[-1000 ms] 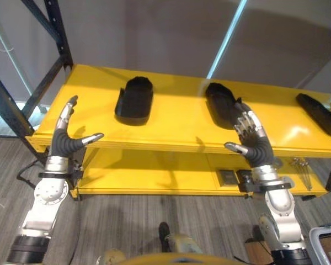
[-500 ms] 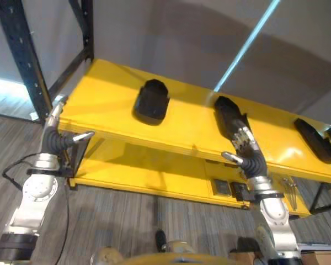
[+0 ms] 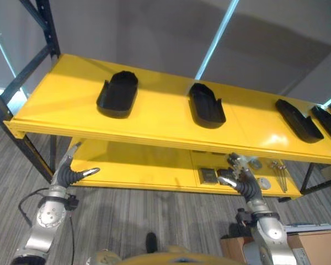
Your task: Move parts from the plastic box to the shelf.
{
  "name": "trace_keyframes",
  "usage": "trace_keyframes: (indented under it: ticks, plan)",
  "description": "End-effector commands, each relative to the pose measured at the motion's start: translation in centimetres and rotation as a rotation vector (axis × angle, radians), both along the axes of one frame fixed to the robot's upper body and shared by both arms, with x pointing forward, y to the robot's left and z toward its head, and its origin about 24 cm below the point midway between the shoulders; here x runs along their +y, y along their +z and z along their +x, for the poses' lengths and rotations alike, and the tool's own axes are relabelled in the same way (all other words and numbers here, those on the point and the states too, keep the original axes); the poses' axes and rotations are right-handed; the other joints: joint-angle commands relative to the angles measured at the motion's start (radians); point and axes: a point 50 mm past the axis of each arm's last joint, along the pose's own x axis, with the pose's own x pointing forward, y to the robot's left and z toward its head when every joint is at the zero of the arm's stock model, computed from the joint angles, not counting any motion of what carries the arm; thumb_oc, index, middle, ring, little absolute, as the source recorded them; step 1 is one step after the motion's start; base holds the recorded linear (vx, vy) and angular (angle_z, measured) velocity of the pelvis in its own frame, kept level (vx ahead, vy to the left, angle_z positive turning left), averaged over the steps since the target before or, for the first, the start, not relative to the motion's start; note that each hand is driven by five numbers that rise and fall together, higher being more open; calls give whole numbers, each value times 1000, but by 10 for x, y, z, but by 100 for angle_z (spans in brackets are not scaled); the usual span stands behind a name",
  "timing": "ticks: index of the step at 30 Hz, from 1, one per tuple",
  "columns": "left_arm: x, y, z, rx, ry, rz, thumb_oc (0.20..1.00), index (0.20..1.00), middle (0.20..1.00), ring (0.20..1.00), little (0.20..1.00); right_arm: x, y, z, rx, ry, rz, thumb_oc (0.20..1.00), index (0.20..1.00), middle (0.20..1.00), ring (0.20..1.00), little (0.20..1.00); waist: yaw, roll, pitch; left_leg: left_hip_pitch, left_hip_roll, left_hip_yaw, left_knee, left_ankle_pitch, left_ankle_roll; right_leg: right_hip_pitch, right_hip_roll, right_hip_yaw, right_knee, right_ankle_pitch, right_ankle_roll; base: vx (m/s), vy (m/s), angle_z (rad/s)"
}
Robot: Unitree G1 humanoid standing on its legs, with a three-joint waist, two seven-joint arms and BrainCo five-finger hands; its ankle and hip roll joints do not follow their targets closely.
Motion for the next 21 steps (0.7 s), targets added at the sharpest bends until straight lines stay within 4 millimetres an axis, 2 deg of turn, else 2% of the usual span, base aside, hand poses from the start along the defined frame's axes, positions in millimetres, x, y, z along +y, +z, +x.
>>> trace_keyframes:
  ticks: [1, 2, 3, 4, 5, 6, 7, 8, 9, 10, 11, 12, 13, 15, 17, 18, 20, 21]
  plan:
    - [-2, 4, 7, -20, -48, 98, 1000, 1000, 1000, 1000, 1000, -9, 6, 5, -28, 5, -234, 1000, 1000, 1000, 1000, 1000, 22, 27, -30, 125, -58, -7, -82, -120, 36, -87, -37, -7, 126, -100, 129, -3, -1, 17]
    - [-2, 3, 7, -21, -47, 99, 1000, 1000, 1000, 1000, 1000, -9, 6, 5, -29, 5, -236, 1000, 1000, 1000, 1000, 1000, 21, 27, -30, 125, -58, -8, -83, -120, 36, -87, -37, -7, 127, -101, 129, -11, 12, 19]
    - [2, -14, 2, 53, -30, 134, 1000, 1000, 1000, 1000, 1000, -8, -18, -2, 87, 22, -301, 1000, 1000, 1000, 1000, 1000, 23, 39, -27, 127, -61, -18, -96, -112, 36, -89, -39, -13, 135, -110, 129, -11, 15, 10]
    - [4, -26, -1, 100, -3, 139, 1000, 1000, 1000, 1000, 1000, -6, -31, -6, 147, 42, -327, 1000, 1000, 1000, 1000, 1000, 24, 42, -25, 128, -63, -21, -101, -110, 37, -89, -42, -16, 139, -112, 129, -21, 21, 11]
    - [6, -46, -8, 189, 32, 139, 1000, 1000, 1000, 1000, 1000, -3, -49, -12, 236, 83, -374, 1000, 1000, 1000, 1000, 1000, 27, 48, -22, 129, -66, -26, -105, -107, 37, -93, -46, -21, 146, -114, 129, -21, 15, 16]
    - [7, -56, -13, 233, 46, 140, 1000, 1000, 1000, 1000, 1000, 0, -59, -16, 280, 98, -382, 1000, 1000, 1000, 1000, 1000, 29, 51, -19, 130, -69, -29, -107, -106, 38, -94, -48, -24, 150, -114, 129, -17, 13, 22]
    - [7, -56, -12, 232, 47, 141, 1000, 1000, 1000, 1000, 1000, 1, -59, -16, 279, 98, -382, 1000, 1000, 1000, 1000, 1000, 29, 51, -19, 129, -70, -30, -108, -105, 38, -95, -49, -24, 150, -114, 129, -22, 21, 21]
    - [10, -78, -25, 334, 107, 121, 1000, 1000, 1000, 1000, 1000, 7, -77, -23, 362, 111, -356, 1000, 1000, 1000, 1000, 1000, 29, 55, -17, 128, -74, -32, -111, -102, 39, -98, -51, -24, 156, -116, 129, -17, 25, 15]
    - [12, -88, -32, 384, 139, 115, 1000, 1000, 1000, 1000, 1000, 11, -88, -27, 412, 119, -350, 1000, 1000, 1000, 1000, 1000, 29, 57, -16, 129, -78, -33, -114, -100, 40, -100, -52, -25, 158, -117, 129, -28, 21, 7]
    - [12, -88, -31, 381, 140, 116, 1000, 1000, 1000, 1000, 1000, 12, -88, -26, 409, 120, -349, 1000, 1000, 1000, 1000, 1000, 30, 53, -17, 125, -81, -32, -116, -95, 40, -103, -54, -23, 154, -112, 129, -13, 38, 3]
    - [13, -106, -45, 475, 197, 101, 1000, 1000, 1000, 1000, 1000, 20, -108, -36, 514, 121, -325, 1000, 1000, 1000, 1000, 1000, 29, 63, -14, 132, -85, -33, -121, -98, 41, -101, -55, -25, 161, -118, 129, -16, 38, 2]
    - [14, -112, -52, 515, 222, 92, 1000, 1000, 1000, 1000, 1000, 24, -118, -42, 566, 121, -314, 1000, 1000, 1000, 1000, 1000, 29, 65, -15, 134, -88, -34, -126, -96, 41, -104, -56, -26, 163, -117, 129, -13, 38, 1]
    - [14, -112, -51, 513, 223, 93, 1000, 1000, 1000, 1000, 1000, 24, -118, -41, 564, 122, -313, 1000, 1000, 1000, 1000, 1000, 29, 62, -16, 130, -90, -32, -128, -91, 42, -107, -58, -24, 159, -112, 129, 0, 0, 0]
    - [13, -125, -65, 596, 266, 67, 1000, 1000, 1000, 1000, 1000, 29, -135, -57, 680, 96, -288, 1000, 1000, 1000, 1000, 1000, 30, 68, -18, 133, -97, -33, -132, -91, 44, -109, -61, -25, 162, -113, 129, -2, 48, 0]
    - [6, -142, -87, 730, 287, 29, 1000, 1000, 1000, 1000, 1000, 30, -153, -82, 844, 35, -238, 1000, 1000, 1000, 1000, 1000, 28, 83, -24, 141, -104, -35, -136, -95, 48, -107, -66, -32, 167, -117, 129, 9, 61, 2]
    - [7, -142, -87, 729, 288, 30, 1000, 1000, 1000, 1000, 1000, 30, -153, -82, 843, 35, -237, 1000, 1000, 1000, 1000, 1000, 28, 80, -26, 138, -106, -34, -138, -91, 49, -111, -67, -30, 165, -113, 129, 8, 38, 1]
    - [6, -150, -103, 809, 323, -14, 1000, 1000, 1000, 1000, 1000, 29, -160, -95, 919, -17, -187, 1000, 1000, 1000, 1000, 1000, 23, 90, -31, 146, -111, -32, -139, -95, 50, -107, -69, -33, 169, -117, 129, 32, 68, 4]
    - [4, -155, -114, 877, 313, -23, 1000, 1000, 1000, 1000, 1000, 22, -165, -113, 1008, -122, -111, 1000, 1000, 1000, 1000, 1000, 13, 100, -42, 153, -117, -26, -144, -97, 52, -106, -71, -33, 168, -115, 129, 58, 118, 4]
